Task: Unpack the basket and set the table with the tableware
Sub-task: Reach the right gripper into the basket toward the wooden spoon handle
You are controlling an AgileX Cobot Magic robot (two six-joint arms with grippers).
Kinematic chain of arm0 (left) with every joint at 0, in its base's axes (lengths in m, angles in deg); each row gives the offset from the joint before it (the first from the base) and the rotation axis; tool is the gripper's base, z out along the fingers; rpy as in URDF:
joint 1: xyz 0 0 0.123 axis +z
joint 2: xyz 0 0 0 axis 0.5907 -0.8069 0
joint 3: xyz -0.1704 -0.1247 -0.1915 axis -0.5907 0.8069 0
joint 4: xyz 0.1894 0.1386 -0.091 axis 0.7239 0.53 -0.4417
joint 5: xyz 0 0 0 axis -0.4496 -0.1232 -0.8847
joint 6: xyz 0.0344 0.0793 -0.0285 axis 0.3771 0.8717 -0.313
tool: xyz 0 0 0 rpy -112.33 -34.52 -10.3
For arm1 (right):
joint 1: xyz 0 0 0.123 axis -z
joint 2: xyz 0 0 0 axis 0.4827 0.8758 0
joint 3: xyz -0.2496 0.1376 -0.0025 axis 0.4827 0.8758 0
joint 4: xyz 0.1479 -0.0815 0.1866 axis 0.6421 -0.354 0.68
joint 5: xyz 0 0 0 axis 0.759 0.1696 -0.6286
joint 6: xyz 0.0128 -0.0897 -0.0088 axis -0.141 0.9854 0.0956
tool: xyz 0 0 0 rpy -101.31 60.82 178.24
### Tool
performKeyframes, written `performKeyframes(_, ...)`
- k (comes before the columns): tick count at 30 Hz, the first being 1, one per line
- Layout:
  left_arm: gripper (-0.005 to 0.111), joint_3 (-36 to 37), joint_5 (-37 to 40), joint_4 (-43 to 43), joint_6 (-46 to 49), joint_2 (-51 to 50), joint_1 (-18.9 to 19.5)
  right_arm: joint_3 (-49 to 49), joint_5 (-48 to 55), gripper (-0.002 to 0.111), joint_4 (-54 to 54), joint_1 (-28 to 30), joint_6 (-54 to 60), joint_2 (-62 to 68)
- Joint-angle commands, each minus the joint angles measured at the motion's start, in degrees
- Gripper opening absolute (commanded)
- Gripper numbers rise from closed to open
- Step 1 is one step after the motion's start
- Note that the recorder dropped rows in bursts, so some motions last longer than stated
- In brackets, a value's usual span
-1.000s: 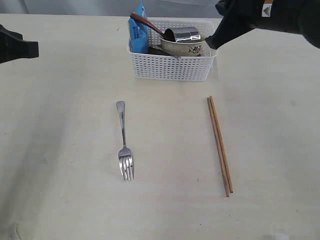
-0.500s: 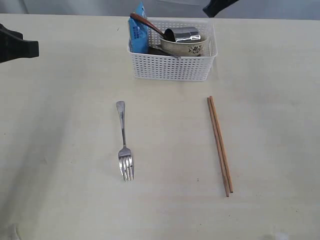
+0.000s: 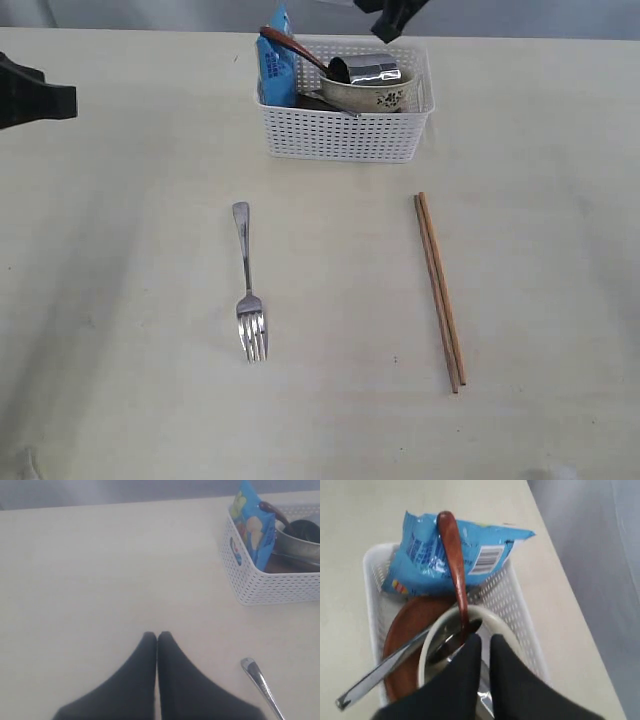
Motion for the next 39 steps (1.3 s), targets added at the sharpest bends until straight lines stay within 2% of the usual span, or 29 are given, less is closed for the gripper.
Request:
performKeyframes(1, 0.000, 0.17, 0.25, 0.19, 0.13, -0.01, -0.39, -0.28, -3.00, 0.039, 7.68, 0.15, 7.96, 2.87)
performKeyframes(3, 0.000, 0.17, 0.25, 0.19, 0.13, -0.01, -0.39, -0.28, -3.92, 0.055, 10.24, 0.15, 10.09, 4.36)
performKeyframes(4, 0.000, 0.17, 0.25, 0.19, 0.13, -0.01, -0.39, -0.28, -3.92, 0.057, 10.98, 0.15, 11.33, 5.08)
performKeyframes(7, 0.000, 0.17, 0.25, 0.19, 0.13, -0.01, -0.39, -0.28, -4.03, 0.054, 13.87, -0.35, 16.04, 6.92)
performKeyframes(11, 0.000, 0.17, 0.11, 0.19, 0.13, -0.01, -0.39, -0.28, -7.67, 0.045, 15.50, -2.01, 20.06, 8.95)
performKeyframes(20, 0.000, 0.17, 0.11, 0.19, 0.13, -0.01, -0.39, -0.28, -14.39, 0.045, 15.50, -5.55, 23.23, 11.41)
performKeyframes(31, 0.000, 0.17, 0.11, 0.19, 0.13, -0.01, -0.39, -0.28, -20.27, 0.045, 16.16, -5.85, 23.40, 14.76)
performKeyframes(35, 0.000, 0.17, 0.11, 0.19, 0.13, -0.01, -0.39, -0.28, -20.80, 0.033, 16.16, -5.85, 23.40, 15.16)
performKeyframes(39, 0.000, 0.17, 0.11, 0.19, 0.13, -0.01, -0.39, -0.28, -20.89, 0.012, 16.16, -5.85, 23.40, 15.16)
